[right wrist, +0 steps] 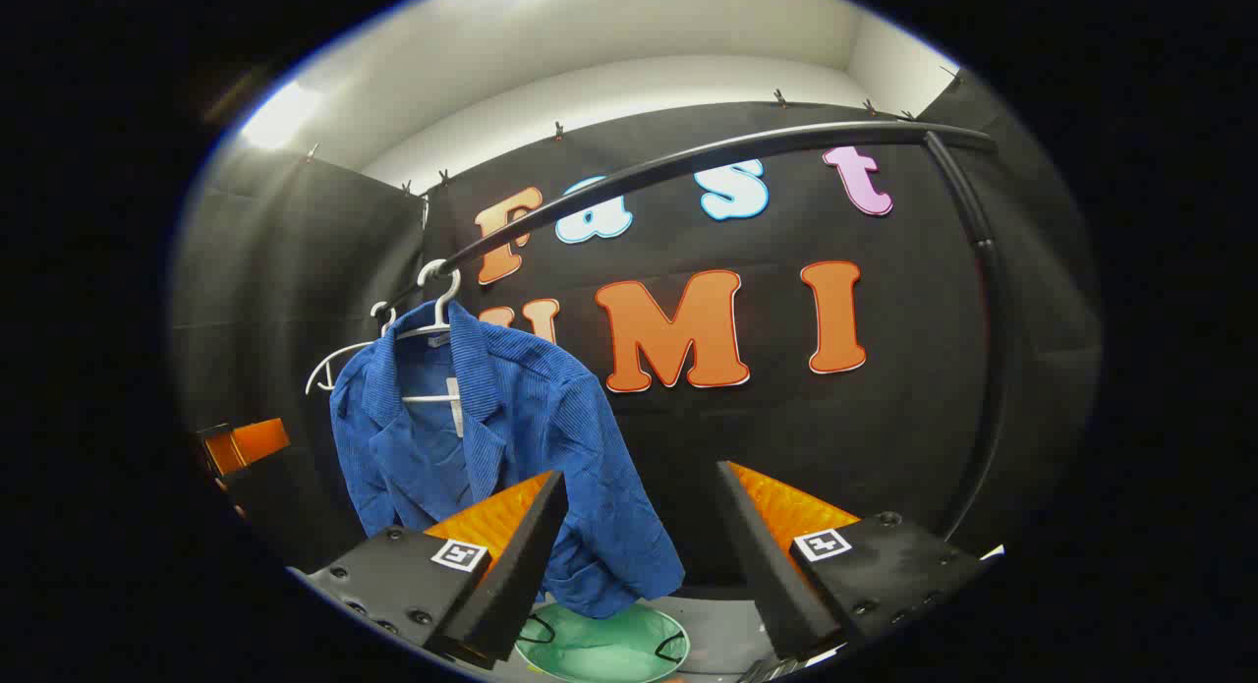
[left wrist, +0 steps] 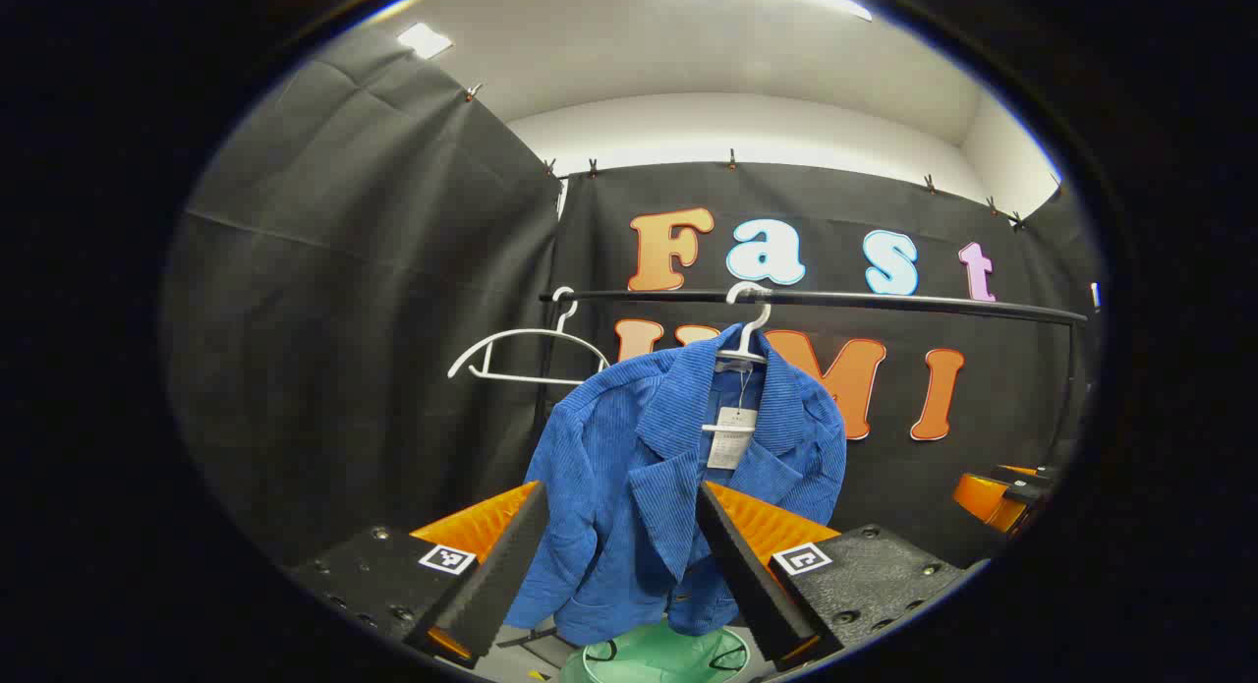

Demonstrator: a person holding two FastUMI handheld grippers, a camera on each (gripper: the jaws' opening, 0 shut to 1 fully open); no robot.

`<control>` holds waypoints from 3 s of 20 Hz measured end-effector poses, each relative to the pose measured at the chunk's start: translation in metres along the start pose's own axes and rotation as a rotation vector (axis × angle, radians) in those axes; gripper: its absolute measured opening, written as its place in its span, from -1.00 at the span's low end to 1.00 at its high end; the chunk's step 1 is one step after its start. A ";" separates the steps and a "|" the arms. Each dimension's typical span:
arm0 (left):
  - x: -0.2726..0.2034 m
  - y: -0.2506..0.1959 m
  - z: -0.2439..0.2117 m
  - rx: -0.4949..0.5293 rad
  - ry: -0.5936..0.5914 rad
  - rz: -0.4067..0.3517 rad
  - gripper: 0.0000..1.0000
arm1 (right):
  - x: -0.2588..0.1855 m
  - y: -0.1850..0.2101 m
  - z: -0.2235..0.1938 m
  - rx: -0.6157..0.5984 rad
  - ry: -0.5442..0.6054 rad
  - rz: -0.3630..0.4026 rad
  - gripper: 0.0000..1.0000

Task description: Grasp the clothes on the hanger with both hands and then place them into the laundry hamper below.

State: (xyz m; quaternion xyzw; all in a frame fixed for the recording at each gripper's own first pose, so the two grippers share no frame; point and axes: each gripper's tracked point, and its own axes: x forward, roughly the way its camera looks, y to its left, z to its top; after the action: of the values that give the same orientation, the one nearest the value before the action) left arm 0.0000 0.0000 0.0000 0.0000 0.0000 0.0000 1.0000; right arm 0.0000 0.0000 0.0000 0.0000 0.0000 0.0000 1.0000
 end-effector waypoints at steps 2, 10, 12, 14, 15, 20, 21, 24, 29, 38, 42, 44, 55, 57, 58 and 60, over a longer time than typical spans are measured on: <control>0.002 0.001 0.002 0.006 -0.006 0.000 0.89 | 0.003 0.001 0.002 -0.004 -0.008 0.003 0.96; 0.027 0.007 -0.001 0.014 0.005 -0.027 0.89 | 0.013 0.016 0.002 -0.027 -0.023 -0.010 0.96; 0.036 0.008 0.002 0.013 0.002 -0.037 0.89 | 0.012 0.019 0.002 -0.037 -0.028 -0.024 1.00; 0.043 0.006 0.002 0.000 0.004 -0.054 0.83 | 0.013 0.019 0.003 -0.045 -0.035 -0.036 0.95; 0.044 0.004 0.001 0.001 0.006 -0.068 0.83 | 0.014 0.020 0.002 -0.041 -0.036 -0.040 0.95; 0.054 0.004 -0.007 0.007 0.018 -0.088 0.83 | 0.018 0.025 -0.007 -0.029 -0.008 -0.058 0.96; 0.056 0.004 -0.009 -0.003 0.023 -0.092 0.90 | 0.019 0.026 -0.007 -0.030 -0.009 -0.058 0.96; 0.058 0.003 -0.011 -0.011 0.030 -0.095 0.84 | 0.021 0.031 -0.009 -0.031 -0.004 -0.051 0.96; 0.063 0.010 -0.013 0.014 0.032 -0.088 0.89 | 0.033 0.048 -0.021 0.004 0.019 -0.012 0.96; 0.067 0.013 -0.033 0.013 0.074 -0.075 0.89 | 0.072 0.092 -0.041 0.038 0.050 0.104 0.96; 0.074 0.013 -0.038 0.003 0.078 -0.074 0.83 | 0.096 0.113 -0.046 0.036 0.054 0.162 0.96; 0.079 0.012 -0.041 -0.001 0.081 -0.073 0.83 | 0.108 0.124 -0.048 0.035 0.052 0.191 0.96; 0.112 -0.001 -0.063 -0.007 0.111 -0.083 0.83 | 0.172 0.153 -0.066 0.080 0.091 0.283 0.95; 0.119 -0.005 -0.067 -0.008 0.119 -0.087 0.83 | 0.182 0.157 -0.070 0.078 0.096 0.293 0.95; 0.123 -0.007 -0.069 -0.007 0.121 -0.088 0.83 | 0.185 0.157 -0.071 0.082 0.100 0.301 0.95; 0.130 -0.010 -0.072 -0.001 0.125 -0.087 0.83 | 0.192 0.162 -0.073 0.099 0.109 0.318 0.94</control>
State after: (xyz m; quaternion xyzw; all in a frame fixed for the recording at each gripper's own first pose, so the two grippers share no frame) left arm 0.1299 -0.0098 -0.0722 -0.0003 0.0624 -0.0436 0.9971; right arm 0.1916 0.1622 -0.0731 0.0491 0.0540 0.1583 0.9847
